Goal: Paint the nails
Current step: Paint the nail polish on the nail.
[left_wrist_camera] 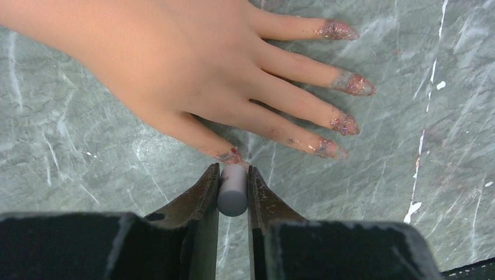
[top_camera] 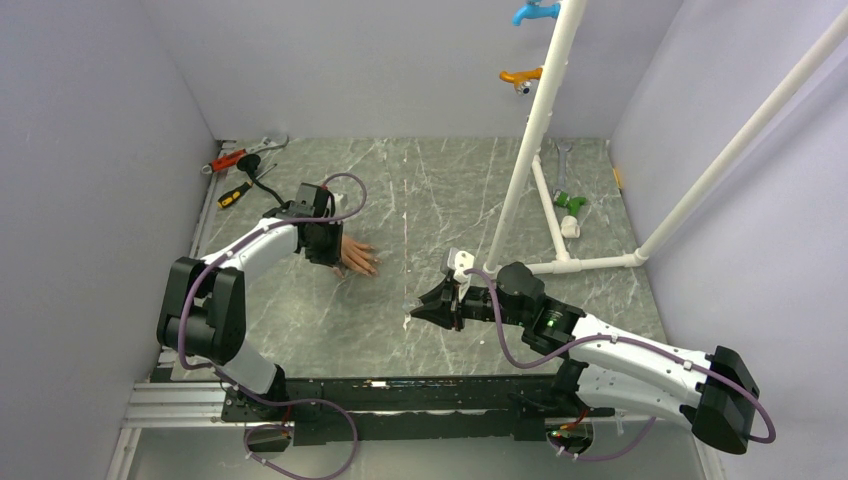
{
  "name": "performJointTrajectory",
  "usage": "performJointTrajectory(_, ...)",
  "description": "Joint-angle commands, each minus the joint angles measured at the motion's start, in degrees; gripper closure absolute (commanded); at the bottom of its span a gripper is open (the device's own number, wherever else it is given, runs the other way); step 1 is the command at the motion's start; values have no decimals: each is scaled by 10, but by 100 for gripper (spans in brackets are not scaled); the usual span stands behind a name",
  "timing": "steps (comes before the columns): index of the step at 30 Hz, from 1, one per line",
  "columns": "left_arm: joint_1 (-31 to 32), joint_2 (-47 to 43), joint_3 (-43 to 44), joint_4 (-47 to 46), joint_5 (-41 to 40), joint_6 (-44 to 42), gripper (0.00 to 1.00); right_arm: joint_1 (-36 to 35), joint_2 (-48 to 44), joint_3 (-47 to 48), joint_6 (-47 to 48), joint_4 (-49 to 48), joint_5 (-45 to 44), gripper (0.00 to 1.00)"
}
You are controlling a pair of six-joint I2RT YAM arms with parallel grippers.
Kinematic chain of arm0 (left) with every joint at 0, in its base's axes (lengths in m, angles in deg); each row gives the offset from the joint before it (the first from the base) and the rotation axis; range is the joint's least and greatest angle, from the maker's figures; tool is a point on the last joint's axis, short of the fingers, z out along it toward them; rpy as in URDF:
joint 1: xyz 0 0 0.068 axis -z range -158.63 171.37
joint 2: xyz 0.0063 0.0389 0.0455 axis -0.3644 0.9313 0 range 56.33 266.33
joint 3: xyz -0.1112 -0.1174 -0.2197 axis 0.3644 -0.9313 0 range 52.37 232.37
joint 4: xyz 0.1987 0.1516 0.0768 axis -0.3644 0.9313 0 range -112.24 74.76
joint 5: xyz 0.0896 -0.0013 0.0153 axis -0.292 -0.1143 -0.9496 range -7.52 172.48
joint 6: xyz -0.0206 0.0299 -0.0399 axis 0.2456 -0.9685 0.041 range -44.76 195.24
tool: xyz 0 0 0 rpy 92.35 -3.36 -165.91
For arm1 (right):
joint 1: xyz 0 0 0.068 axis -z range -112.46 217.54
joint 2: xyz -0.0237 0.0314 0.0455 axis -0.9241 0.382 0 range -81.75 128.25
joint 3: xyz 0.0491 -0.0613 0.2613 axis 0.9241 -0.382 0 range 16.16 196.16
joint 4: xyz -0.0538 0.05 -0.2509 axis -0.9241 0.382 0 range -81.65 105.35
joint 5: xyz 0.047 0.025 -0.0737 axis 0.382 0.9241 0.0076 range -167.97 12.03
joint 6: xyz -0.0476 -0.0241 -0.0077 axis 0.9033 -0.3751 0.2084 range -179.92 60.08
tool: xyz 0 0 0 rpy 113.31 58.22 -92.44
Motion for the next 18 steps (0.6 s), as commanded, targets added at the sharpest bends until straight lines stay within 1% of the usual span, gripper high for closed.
performJointTrajectory(1,-5,7,27,-3,16,8,100,2,-1,18,-4,-46,10,100)
performJointTrajectory(9,-6,6,28,-2,14,8,100,2,-3,19,-5,-44,11,100)
performJointTrajectory(18,-5,1,21,-3,28,8,100,2,-7,20,-5,-37,7,100)
